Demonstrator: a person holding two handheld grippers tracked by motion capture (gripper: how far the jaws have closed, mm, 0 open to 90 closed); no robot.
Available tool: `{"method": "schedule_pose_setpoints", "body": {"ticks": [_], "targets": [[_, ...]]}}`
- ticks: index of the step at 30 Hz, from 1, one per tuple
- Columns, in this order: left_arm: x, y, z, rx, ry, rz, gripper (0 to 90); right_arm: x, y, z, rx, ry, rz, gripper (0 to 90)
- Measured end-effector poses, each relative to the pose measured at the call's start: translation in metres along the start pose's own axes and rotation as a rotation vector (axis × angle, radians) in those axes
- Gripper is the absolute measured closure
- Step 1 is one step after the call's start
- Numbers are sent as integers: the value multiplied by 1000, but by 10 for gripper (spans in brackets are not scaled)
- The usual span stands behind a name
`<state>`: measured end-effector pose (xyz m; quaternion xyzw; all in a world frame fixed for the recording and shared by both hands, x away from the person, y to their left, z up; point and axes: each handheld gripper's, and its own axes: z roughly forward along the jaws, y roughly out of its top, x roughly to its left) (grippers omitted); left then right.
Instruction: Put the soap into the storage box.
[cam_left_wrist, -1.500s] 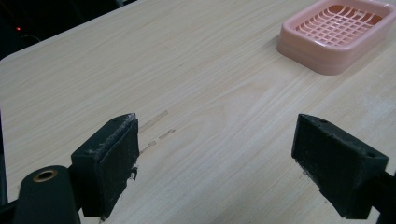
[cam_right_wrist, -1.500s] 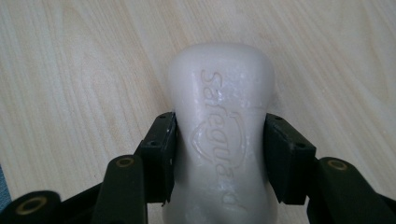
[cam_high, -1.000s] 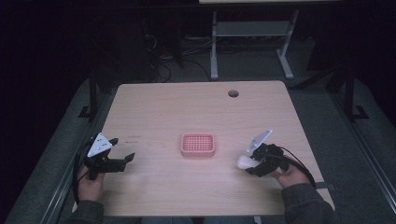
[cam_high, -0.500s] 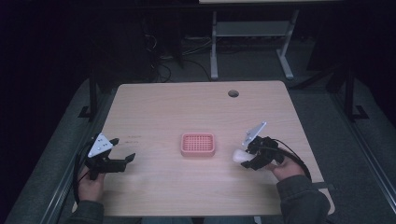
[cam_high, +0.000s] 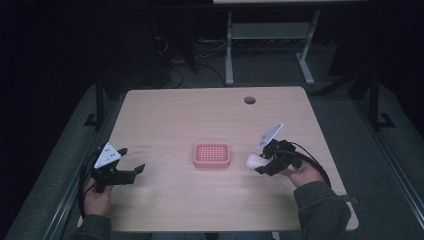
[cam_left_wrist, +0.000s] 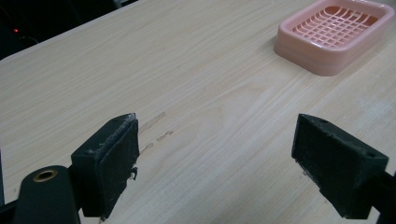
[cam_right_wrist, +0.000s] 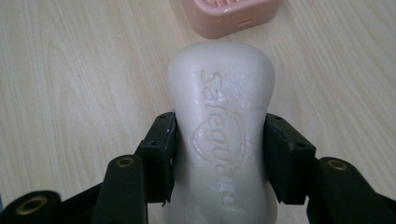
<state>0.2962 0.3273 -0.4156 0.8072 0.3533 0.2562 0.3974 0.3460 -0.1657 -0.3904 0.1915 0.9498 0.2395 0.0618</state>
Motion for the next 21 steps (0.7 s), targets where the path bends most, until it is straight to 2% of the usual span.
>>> {"method": "schedule_pose_setpoints", "body": {"ticks": [7, 21], "targets": [[0, 0, 1, -3, -2, -5, 145, -5, 4, 2, -6, 14, 7, 483], [1, 0, 0, -7, 0, -7, 145, -7, 31, 0, 7, 12, -48, 483]]}}
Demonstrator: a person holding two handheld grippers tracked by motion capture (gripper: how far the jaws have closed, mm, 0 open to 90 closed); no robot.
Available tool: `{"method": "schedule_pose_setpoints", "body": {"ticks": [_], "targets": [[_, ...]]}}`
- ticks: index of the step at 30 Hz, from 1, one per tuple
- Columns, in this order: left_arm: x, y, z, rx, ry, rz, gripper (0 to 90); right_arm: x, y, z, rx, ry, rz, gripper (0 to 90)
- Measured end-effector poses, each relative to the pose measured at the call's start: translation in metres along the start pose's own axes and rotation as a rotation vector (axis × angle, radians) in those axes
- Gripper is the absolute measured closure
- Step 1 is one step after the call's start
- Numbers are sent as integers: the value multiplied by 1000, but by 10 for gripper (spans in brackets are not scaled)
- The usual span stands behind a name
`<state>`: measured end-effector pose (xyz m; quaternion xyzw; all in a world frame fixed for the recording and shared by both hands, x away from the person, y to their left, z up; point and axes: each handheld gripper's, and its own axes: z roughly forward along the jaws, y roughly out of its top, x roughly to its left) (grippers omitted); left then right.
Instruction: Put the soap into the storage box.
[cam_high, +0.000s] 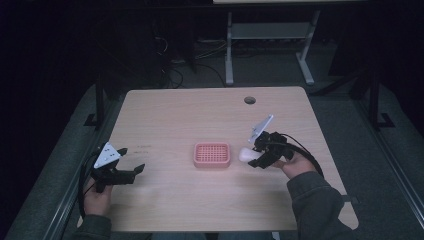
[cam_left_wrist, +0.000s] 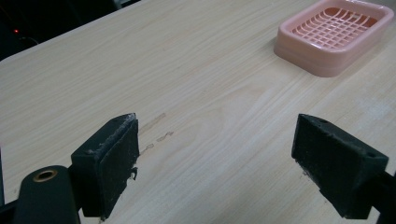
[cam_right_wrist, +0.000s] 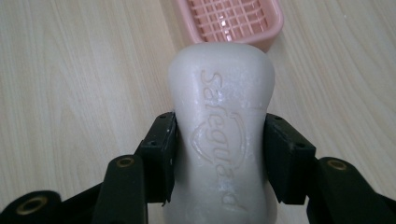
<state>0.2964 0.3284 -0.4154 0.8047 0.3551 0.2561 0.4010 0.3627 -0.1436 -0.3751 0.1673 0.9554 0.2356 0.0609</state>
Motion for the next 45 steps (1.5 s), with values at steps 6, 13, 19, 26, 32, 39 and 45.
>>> {"method": "schedule_pose_setpoints", "body": {"ticks": [6, 13, 19, 26, 32, 39, 45], "targets": [[0, 0, 0, -2, 0, 1, 145, -1, 11, 0, 7, 2, -17, 483], [0, 0, 0, -2, 0, 1, 145, -2, 22, 0, 10, 1, -32, 483], [0, 0, 0, -2, -1, -1, 145, -4, 30, 0, 13, 0, -49, 483], [1, 0, -1, -2, 0, -2, 145, -5, 43, 2, 13, 9, -61, 483], [2, 0, -1, -3, 1, -5, 145, -7, 54, 7, 8, 14, -74, 484], [2, -1, -1, -5, 1, -8, 145, -10, 66, 13, 19, 17, -89, 484], [2, 0, -1, -5, 0, -7, 145, -12, 77, 18, 13, 24, -96, 484]]}}
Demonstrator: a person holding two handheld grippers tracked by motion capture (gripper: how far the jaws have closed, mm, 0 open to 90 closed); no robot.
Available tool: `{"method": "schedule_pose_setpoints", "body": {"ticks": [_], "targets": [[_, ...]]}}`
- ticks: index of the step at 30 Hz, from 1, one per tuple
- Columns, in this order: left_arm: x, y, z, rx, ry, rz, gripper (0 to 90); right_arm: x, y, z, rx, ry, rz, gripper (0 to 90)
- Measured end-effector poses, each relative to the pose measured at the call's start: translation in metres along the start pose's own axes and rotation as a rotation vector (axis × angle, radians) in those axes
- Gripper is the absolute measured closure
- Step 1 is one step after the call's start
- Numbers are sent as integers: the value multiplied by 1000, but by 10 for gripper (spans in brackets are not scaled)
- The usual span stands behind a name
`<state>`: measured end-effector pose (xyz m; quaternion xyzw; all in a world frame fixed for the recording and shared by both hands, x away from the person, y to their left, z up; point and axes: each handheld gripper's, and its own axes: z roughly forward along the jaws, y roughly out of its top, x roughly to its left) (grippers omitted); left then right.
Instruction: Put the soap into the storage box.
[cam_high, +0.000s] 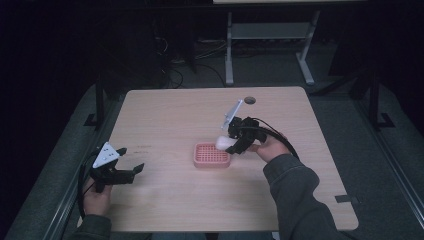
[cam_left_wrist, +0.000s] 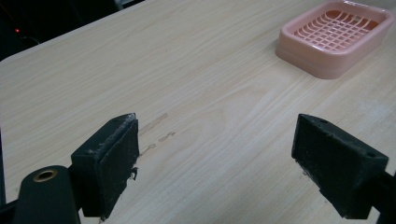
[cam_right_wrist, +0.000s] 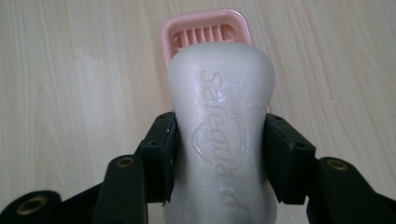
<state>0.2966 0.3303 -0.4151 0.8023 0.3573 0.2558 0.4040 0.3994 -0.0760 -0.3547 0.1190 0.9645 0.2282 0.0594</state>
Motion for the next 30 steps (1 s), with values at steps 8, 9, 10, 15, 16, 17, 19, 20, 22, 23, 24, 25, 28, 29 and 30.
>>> {"method": "schedule_pose_setpoints", "body": {"ticks": [8, 9, 10, 15, 16, 17, 19, 20, 22, 23, 24, 25, 28, 29, 30], "targets": [[0, 0, 0, -2, -1, -3, 145, -3, 13, 11, 10, 11, -18, 483], [0, 0, 0, -2, -1, -4, 145, -3, 15, 11, 8, 12, -15, 484], [0, 0, 0, 0, -2, -2, 145, -3, 16, 12, 7, 15, -17, 483], [0, 0, 0, -1, -4, -1, 145, -4, 22, 20, 18, 21, -24, 484], [0, 0, 0, -1, -5, -3, 145, -4, 22, 22, 21, 20, -24, 483], [0, 0, 0, -1, -5, -3, 145, -5, 23, 24, 21, 22, -26, 483], [0, 0, 0, -2, -4, -3, 145, -5, 24, 27, 24, 27, -23, 483], [0, 0, 0, -2, -4, -4, 145, -6, 25, 29, 27, 29, -25, 484], [0, 0, 0, -2, -4, -4, 145, -6, 26, 32, 31, 30, -25, 483], [0, 0, 0, -1, -5, -3, 145, -7, 26, 34, 30, 31, -25, 483], [0, 0, 0, -3, -5, -5, 145, -7, 27, 36, 31, 33, -25, 483], [0, 0, 0, -3, -5, -5, 145, -8, 27, 37, 33, 33, -23, 483], [0, 0, 0, -3, -5, -6, 145, -9, 28, 42, 33, 39, -18, 483], [0, 0, 0, -4, -5, -5, 145, -9, 28, 44, 35, 40, -19, 483], [0, 0, 0, -4, -6, -5, 145, -10, 29, 46, 38, 40, -18, 483]]}}
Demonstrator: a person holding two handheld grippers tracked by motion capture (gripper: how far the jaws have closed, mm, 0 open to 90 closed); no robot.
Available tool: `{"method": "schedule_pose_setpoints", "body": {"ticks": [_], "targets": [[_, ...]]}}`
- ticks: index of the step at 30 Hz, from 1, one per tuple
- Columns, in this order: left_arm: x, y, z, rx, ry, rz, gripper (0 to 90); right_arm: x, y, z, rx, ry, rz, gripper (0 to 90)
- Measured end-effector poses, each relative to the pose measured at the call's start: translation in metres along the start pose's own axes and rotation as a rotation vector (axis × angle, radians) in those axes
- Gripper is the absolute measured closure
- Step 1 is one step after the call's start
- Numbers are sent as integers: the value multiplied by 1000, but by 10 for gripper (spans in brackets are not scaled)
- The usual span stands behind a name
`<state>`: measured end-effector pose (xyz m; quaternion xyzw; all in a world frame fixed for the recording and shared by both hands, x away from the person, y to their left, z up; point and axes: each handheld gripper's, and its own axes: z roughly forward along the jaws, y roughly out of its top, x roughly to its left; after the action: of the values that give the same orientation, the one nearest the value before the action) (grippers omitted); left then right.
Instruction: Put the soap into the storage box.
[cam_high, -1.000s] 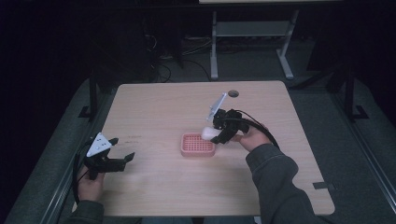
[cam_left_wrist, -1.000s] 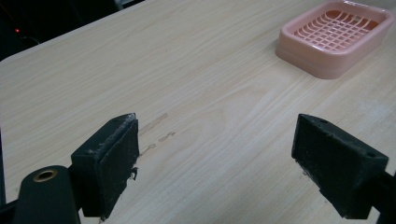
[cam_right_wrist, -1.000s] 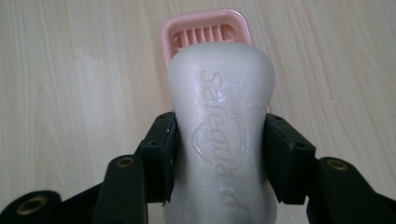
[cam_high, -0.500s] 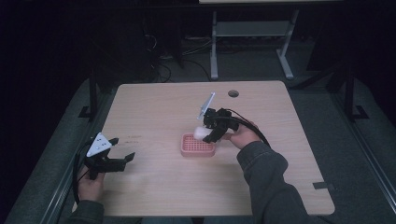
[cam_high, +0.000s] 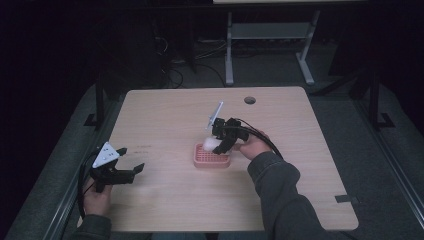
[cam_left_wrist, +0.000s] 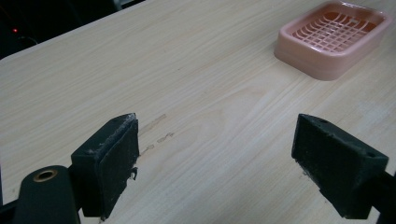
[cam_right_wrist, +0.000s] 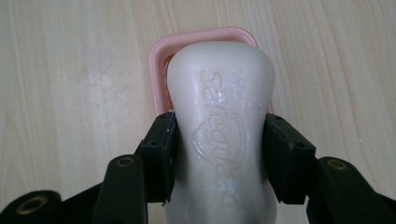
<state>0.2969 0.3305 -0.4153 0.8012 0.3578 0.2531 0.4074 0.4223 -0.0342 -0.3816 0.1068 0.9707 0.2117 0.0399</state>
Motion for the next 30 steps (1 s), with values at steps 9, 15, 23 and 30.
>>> {"method": "schedule_pose_setpoints", "body": {"ticks": [9, 15, 23, 30], "targets": [[0, 0, 0, 0, 0, -3, 145, -5, 3, 17, 15, 17, 11, 483], [0, 0, 0, -3, 1, -3, 145, -5, 7, 25, 16, 24, 10, 483], [1, 0, -1, -1, 0, -1, 145, -7, 8, 33, 22, 39, 13, 483], [1, 0, -1, -1, 0, -2, 145, -8, 7, 36, 30, 47, 22, 483]]}}
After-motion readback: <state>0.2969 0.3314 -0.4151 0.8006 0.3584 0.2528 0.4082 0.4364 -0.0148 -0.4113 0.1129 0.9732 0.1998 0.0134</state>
